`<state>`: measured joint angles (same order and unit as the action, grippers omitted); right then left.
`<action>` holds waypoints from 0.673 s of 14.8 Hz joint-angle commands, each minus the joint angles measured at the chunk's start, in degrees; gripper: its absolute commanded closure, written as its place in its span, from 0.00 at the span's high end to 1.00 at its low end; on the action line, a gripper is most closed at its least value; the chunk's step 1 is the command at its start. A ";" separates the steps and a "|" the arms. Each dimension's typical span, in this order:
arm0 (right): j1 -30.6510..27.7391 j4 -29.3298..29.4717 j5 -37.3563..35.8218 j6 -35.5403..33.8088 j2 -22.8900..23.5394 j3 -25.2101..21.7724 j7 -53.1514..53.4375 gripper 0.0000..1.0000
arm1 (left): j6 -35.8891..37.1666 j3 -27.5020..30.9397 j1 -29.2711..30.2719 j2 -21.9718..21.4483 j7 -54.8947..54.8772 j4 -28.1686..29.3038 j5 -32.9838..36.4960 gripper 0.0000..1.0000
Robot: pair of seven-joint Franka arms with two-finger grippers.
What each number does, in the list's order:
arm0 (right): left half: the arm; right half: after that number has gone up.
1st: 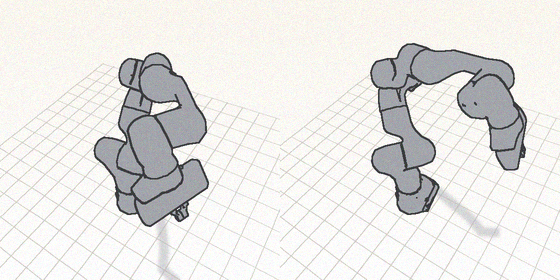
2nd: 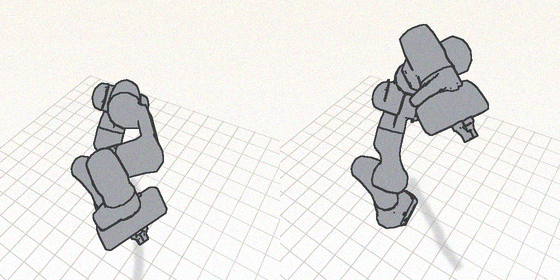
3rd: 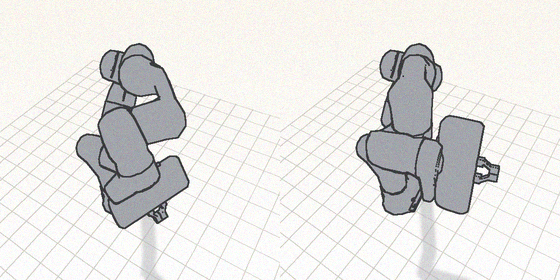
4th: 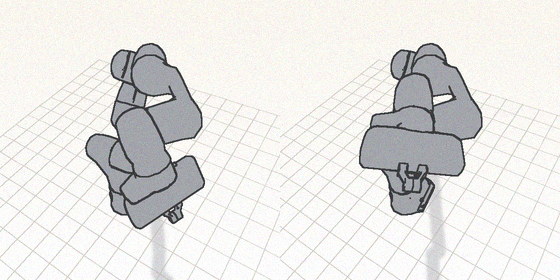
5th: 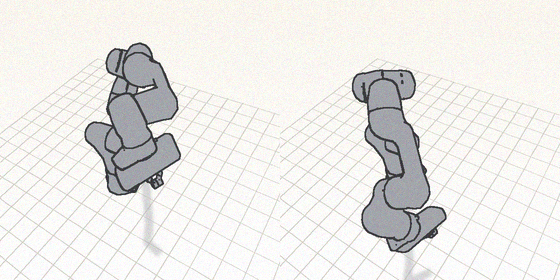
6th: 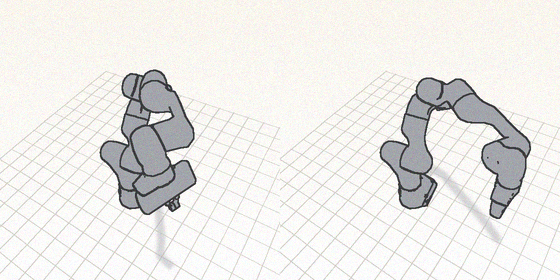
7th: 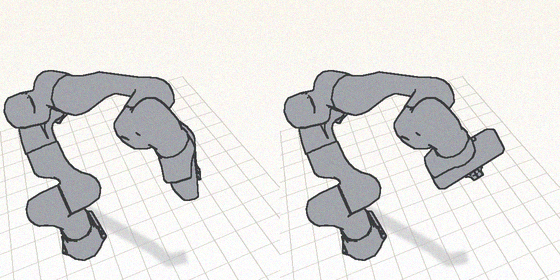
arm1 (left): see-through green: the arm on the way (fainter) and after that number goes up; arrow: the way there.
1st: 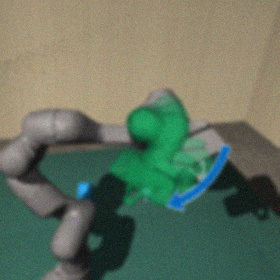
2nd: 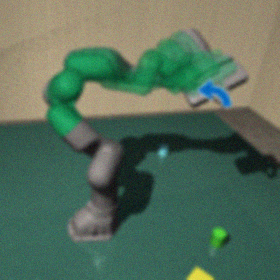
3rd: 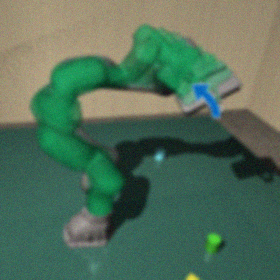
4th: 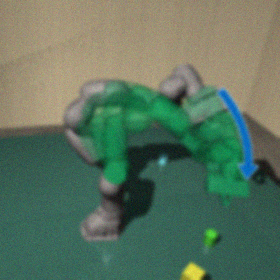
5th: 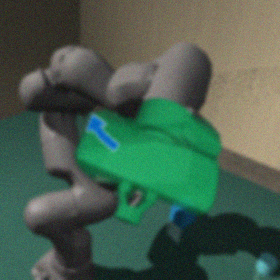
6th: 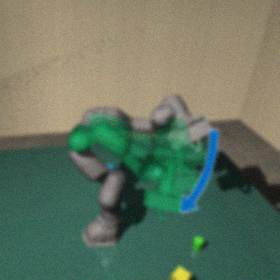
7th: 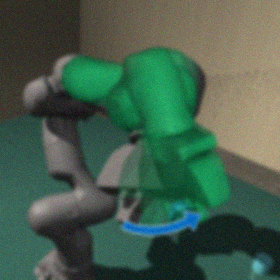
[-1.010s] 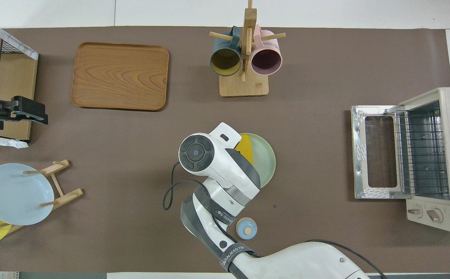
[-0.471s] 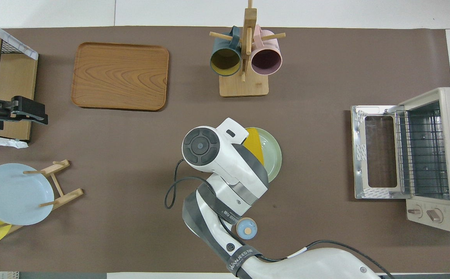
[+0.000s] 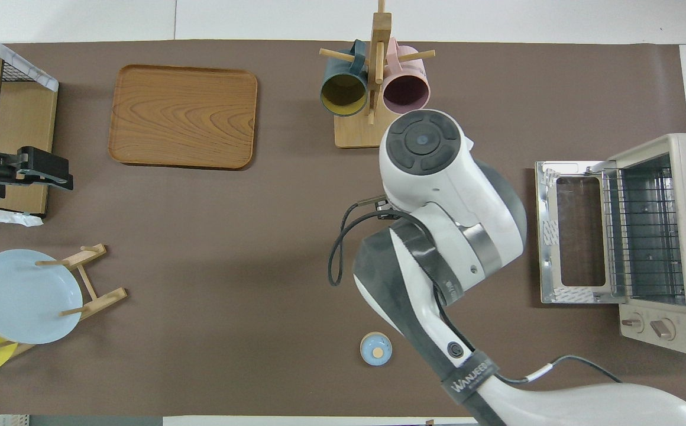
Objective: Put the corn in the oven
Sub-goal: 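Carry the corn with the right gripper into the open oven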
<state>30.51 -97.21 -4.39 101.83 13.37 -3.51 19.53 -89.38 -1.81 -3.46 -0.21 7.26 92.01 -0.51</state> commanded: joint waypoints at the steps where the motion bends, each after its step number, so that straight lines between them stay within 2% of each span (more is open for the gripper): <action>1: -3.77 -6.74 -2.46 -1.01 -5.36 0.61 -3.86 0.00 | -0.27 -0.13 0.56 -0.84 -0.41 0.53 -0.72 1.00; 5: -12.20 -12.64 -8.16 -1.02 -8.36 0.61 -10.18 0.00 | -0.18 -0.13 0.56 -0.84 -0.41 0.53 -0.72 1.00; 10: -25.21 -14.58 -8.44 0.03 -8.89 0.69 -24.34 0.00 | -0.18 -0.13 0.56 -0.84 -0.41 0.53 -0.72 1.00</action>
<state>9.73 -108.78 -11.90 100.23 6.52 -3.70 -0.22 -89.38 -1.81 -3.46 -0.21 7.26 92.01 -0.51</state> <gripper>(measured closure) 0.978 0.000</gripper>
